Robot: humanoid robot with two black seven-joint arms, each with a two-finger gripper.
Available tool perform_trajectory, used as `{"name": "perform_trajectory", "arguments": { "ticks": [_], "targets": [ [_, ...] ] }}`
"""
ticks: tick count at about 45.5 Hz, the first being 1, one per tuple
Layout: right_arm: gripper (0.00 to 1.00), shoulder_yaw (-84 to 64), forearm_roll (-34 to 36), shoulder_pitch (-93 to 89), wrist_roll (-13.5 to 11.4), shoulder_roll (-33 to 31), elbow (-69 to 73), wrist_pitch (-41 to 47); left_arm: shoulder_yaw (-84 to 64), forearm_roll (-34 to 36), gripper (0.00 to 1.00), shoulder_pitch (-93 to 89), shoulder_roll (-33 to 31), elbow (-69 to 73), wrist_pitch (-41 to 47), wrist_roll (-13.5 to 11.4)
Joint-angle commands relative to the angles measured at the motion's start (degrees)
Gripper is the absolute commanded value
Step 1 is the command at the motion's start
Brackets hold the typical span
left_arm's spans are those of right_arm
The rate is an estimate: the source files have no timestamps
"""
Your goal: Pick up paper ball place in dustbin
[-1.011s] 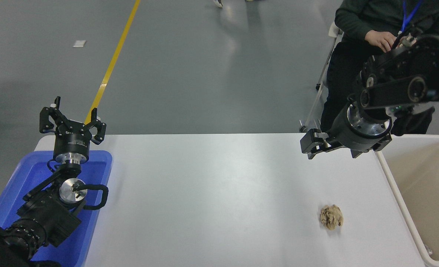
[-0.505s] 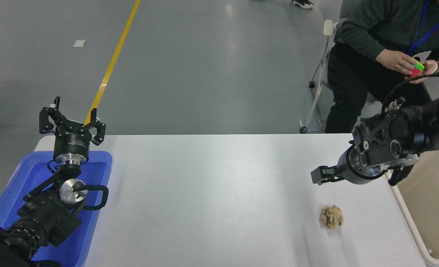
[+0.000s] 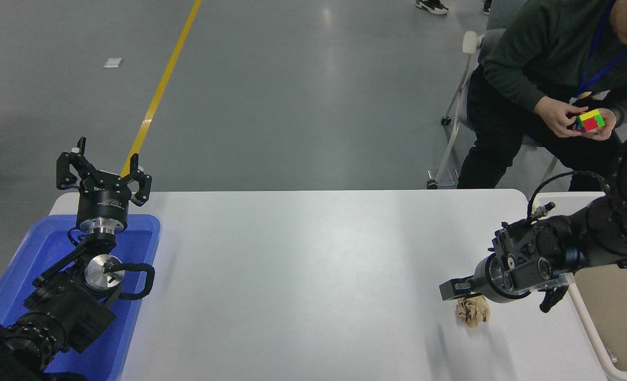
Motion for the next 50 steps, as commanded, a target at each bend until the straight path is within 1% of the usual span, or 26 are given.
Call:
{"name": "perform_trajectory", "arguments": {
  "ticks": [1,17,29,33,34,35,39,41,43,45,46,48,49,50],
  "targets": [
    [1.0,0.8,-2.03,-5.14,0.0,0.34,-4.51,-1.35,-0.06,0.0,0.99,0.0,0.0,0.0,-0.01,0.0],
    [1.0,0.97,-3.44,-8.74,0.0,0.34,-9.44,-1.53,0.03,0.0,0.99,0.0,0.0,0.0,-0.01,0.0],
    [1.0,0.89,-3.53,-9.8,-0.18,0.43,-10.23,-1.53,0.03,0.0,0.99,0.0,0.0,0.0,-0.01,0.0],
    [0.94,0.53,-3.53,-9.8,-0.09,0.43,-10.32,-1.53,-0.06,0.0,0.99,0.0,0.0,0.0,-0.01,0.0],
    [0.91,0.45,-3.53,-9.8,-0.18,0.43,-10.32,-1.53,0.02,0.0,0.99,0.0,0.0,0.0,-0.01,0.0],
    [0.86,0.36,-3.61,-9.8,-0.18,0.43,-10.4,-1.53,0.03,0.0,0.99,0.0,0.0,0.0,-0.01,0.0],
    [0.55,0.18,-3.62,-9.8,-0.18,0.43,-10.58,-1.62,0.02,0.0,0.99,0.0,0.0,0.0,-0.01,0.0],
    [0.44,0.09,-3.7,-9.8,-0.09,0.43,-10.67,-1.62,0.02,0.0,0.99,0.0,0.0,0.0,-0.01,0.0],
    [0.35,0.01,-4.05,-9.8,-0.18,0.43,-10.76,-2.06,-0.06,0.0,0.99,0.0,0.0,0.0,-0.01,0.0],
    [0.3,0.01,-4.32,-9.8,-0.18,0.43,-10.76,-2.85,0.03,0.0,0.99,0.0,0.0,0.0,-0.01,0.0],
    [0.23,0.01,-4.32,-9.8,-0.18,0.43,-10.76,-3.11,-0.06,0.0,0.99,0.0,0.0,0.0,-0.01,0.0],
    [0.05,-0.08,-4.32,-9.8,-0.09,0.34,-10.76,-3.2,-0.06,0.0,0.99,0.0,0.0,0.0,-0.01,0.0],
    [0.01,-0.08,-4.41,-9.8,-0.09,0.34,-10.76,-3.2,-0.06,0.0,0.99,0.0,0.0,0.0,-0.01,0.0],
    [0.01,-0.17,-4.41,-9.8,-0.09,0.34,-10.67,-3.29,0.02,0.0,0.99,0.0,0.0,0.0,-0.01,0.0]
  ]
}}
